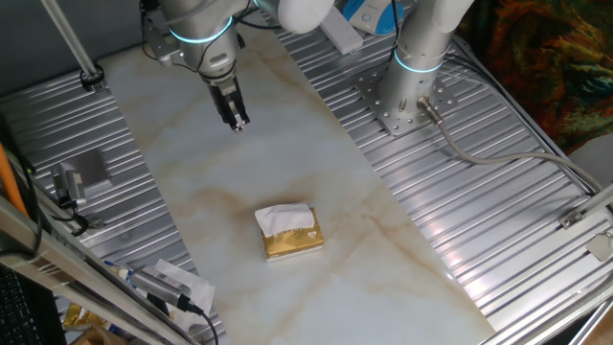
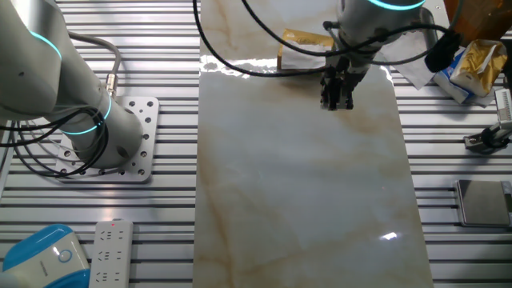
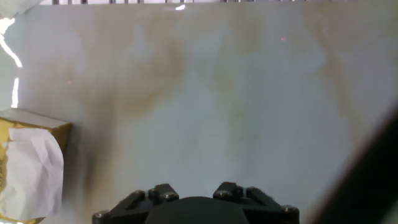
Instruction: Pull out a napkin
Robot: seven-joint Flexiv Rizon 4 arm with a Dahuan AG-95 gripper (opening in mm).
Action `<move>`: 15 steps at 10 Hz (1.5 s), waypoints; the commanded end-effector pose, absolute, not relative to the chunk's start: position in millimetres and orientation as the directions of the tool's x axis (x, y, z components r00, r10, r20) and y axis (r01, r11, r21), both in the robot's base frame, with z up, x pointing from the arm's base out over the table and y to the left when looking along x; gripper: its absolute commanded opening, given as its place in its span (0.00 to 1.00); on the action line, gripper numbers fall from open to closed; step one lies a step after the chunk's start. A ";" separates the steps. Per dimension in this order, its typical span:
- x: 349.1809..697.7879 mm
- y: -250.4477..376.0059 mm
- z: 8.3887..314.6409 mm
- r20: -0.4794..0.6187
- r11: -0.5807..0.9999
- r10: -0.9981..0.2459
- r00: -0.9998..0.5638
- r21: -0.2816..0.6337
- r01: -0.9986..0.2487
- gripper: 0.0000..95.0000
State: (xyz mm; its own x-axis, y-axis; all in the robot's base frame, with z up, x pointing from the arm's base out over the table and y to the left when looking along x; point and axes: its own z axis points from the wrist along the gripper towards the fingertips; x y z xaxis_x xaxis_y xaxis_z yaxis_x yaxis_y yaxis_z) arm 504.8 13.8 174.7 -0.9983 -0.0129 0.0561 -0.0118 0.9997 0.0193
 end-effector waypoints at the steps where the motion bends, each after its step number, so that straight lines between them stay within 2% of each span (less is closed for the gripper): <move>1: 517.4 38.4 175.0 0.071 1.000 -0.007 -0.997 0.012 -0.007 0.00; 3: 523.0 71.9 164.1 0.064 0.999 0.016 -0.998 0.029 0.017 0.00; 4: 524.6 83.8 156.3 0.056 0.997 0.031 -0.998 0.063 0.034 0.40; 6: 527.9 103.1 137.6 0.024 0.989 0.044 -0.999 0.138 0.047 0.80; 7: 529.3 112.8 128.6 0.021 0.990 0.050 -0.999 0.131 0.052 1.00; 11: 540.8 163.2 101.8 0.017 0.987 0.092 -0.996 0.134 0.093 1.00; 15: 543.0 168.6 95.5 0.019 0.986 0.089 -0.996 0.141 0.090 1.00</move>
